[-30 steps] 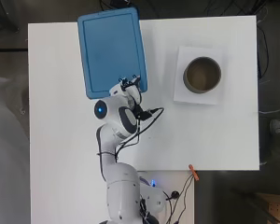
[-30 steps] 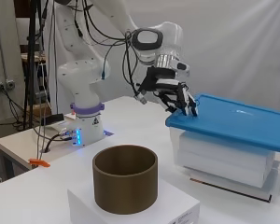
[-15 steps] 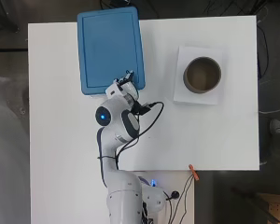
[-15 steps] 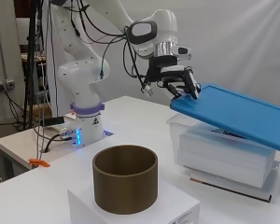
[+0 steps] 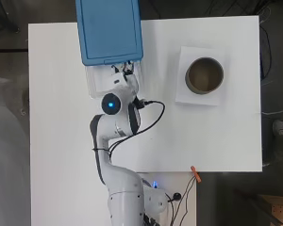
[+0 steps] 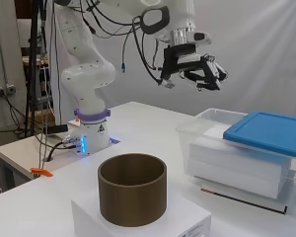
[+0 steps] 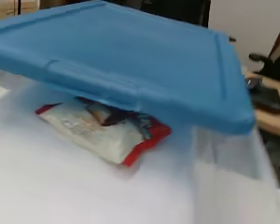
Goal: Teleoperate dual arm-hand system to remove items from a box
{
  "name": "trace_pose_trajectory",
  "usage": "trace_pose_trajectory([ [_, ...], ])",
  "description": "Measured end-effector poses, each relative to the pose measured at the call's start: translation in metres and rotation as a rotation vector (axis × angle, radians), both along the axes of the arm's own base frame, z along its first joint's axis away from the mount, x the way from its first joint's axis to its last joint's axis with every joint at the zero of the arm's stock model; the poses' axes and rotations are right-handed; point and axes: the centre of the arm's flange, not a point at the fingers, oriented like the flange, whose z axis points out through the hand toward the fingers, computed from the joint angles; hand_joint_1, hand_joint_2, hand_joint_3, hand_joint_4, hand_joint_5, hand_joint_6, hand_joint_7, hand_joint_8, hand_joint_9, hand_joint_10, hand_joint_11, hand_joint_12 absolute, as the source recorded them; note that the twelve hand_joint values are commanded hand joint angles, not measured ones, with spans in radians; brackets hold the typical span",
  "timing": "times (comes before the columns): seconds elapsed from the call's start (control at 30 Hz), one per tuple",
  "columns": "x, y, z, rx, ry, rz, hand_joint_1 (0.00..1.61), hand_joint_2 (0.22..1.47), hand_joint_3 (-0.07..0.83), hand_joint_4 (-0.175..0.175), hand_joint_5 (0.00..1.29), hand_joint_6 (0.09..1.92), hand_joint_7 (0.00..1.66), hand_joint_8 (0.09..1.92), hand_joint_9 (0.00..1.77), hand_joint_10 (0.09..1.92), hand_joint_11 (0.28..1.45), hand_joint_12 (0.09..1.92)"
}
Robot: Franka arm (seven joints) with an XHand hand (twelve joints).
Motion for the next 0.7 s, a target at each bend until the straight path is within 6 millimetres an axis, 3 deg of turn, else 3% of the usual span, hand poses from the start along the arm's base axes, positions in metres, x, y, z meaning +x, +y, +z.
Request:
trace_pose_trajectory([
  [0.03,-0.001,0.001,-0.005,0.074,0.034,-0.031,0.94,1.2,-0.004,0.175,0.83,1.25,1.17,1.92,1.37,1.92,1.09,1.89],
  [0.07,-0.002,0.001,-0.01,0.128,0.065,-0.053,0.71,1.18,-0.004,0.132,0.8,0.95,1.1,1.92,1.29,1.92,0.99,1.85],
  [0.13,0.001,-0.004,-0.026,0.193,0.178,-0.084,0.29,1.09,-0.006,0.039,0.59,0.34,0.58,0.82,0.64,0.84,0.56,0.79],
  [0.17,0.005,-0.006,-0.032,0.203,0.238,-0.1,0.17,1.04,-0.005,0.014,0.49,0.18,0.39,0.44,0.41,0.47,0.44,0.43],
  [0.23,0.024,-0.014,-0.037,0.234,0.403,-0.161,0.06,0.99,-0.003,-0.015,0.36,0.09,0.24,0.11,0.24,0.13,0.35,0.11],
  [0.33,0.055,-0.023,-0.026,0.323,0.618,-0.239,0.01,0.96,-0.003,-0.032,0.35,0.09,0.25,0.09,0.27,0.09,0.35,0.09],
  [0.43,0.081,-0.027,-0.019,0.404,0.726,-0.273,0.0,0.95,-0.002,-0.026,0.43,0.09,0.32,0.09,0.33,0.09,0.36,0.09],
  [0.6,0.073,-0.022,-0.049,0.447,0.842,-0.276,0.0,0.94,-0.003,0.004,0.62,0.09,0.53,0.09,0.53,0.09,0.39,0.09],
  [0.7,0.069,-0.008,-0.055,0.451,0.88,-0.244,0.0,0.93,-0.006,-0.031,0.48,0.09,0.47,0.09,0.51,0.09,0.4,0.09],
])
